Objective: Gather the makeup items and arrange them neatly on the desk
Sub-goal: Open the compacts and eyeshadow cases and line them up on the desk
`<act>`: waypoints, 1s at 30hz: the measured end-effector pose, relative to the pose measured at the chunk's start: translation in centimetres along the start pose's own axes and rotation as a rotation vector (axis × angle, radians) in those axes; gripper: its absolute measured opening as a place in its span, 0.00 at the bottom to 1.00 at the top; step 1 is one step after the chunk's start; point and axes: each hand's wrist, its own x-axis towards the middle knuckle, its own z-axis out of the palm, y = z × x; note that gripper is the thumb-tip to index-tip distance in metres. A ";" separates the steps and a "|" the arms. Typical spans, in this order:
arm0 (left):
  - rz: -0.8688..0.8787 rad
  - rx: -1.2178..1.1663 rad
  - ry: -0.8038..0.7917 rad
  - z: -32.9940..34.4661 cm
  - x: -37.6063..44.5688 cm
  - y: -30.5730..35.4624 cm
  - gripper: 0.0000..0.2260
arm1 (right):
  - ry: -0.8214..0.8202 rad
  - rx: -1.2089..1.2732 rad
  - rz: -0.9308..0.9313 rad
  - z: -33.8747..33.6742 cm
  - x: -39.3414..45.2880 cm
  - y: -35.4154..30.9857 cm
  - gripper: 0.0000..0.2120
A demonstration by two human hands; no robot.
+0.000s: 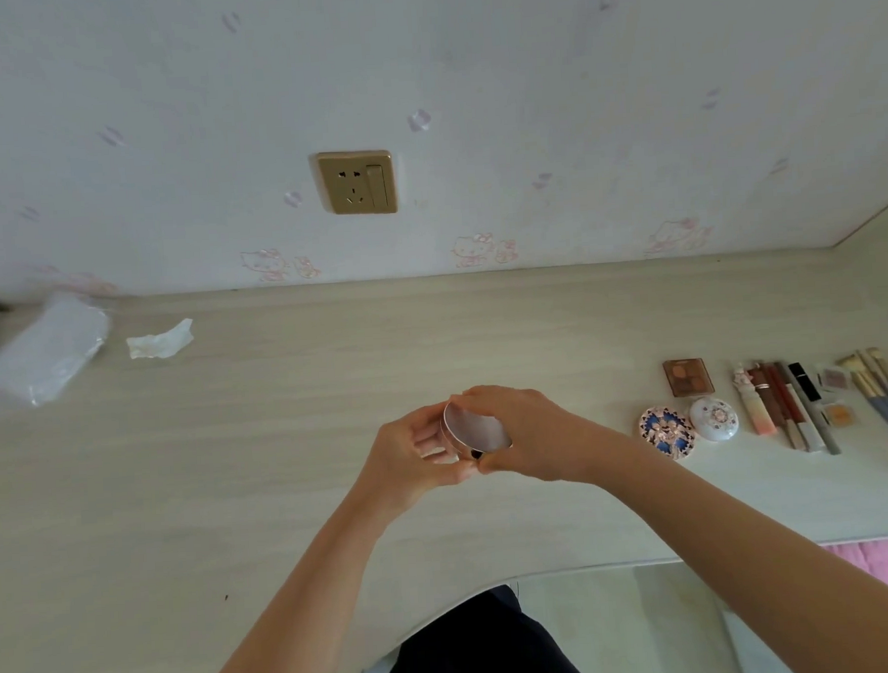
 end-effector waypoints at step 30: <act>-0.013 -0.008 0.036 -2.0 1.1 0.7 0.29 | -0.028 0.042 -0.053 -2.4 1.6 -1.0 0.27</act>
